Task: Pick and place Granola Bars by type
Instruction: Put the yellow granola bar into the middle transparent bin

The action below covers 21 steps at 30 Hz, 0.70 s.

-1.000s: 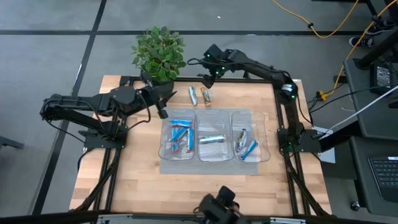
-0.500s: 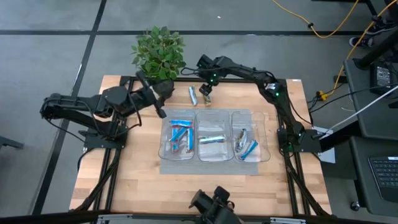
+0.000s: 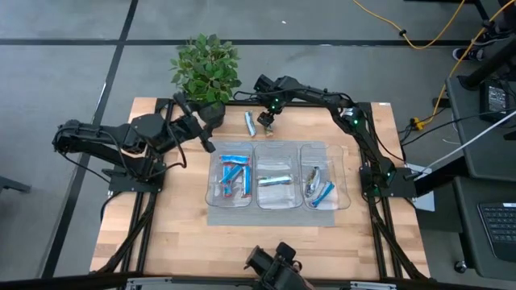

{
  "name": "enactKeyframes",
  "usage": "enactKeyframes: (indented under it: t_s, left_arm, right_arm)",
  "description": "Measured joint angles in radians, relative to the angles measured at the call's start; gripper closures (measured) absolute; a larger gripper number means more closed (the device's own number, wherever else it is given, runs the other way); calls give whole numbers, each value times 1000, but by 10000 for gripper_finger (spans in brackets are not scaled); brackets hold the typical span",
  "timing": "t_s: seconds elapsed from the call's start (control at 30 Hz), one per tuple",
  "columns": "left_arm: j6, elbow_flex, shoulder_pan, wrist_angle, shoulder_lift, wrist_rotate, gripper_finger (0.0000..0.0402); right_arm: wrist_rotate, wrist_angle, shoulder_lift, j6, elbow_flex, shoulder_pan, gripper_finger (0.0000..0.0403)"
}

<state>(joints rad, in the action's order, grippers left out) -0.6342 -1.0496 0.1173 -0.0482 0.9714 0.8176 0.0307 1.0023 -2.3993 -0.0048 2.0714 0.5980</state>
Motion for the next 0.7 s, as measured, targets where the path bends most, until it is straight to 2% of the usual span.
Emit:
enactKeyframes:
  t_s: [0.13,0.3,0.7]
  left_arm:
    - [-1,0,0,0,0,0,219]
    - [0,0,0,0,0,0,219]
    - [0,0,0,0,0,0,220]
  right_arm:
    - [5,-4,-7,-1,-1,0,130]
    - [101,-9,-12,6,-2,0,130]
    - [173,-31,-18,32,1,-6,130]
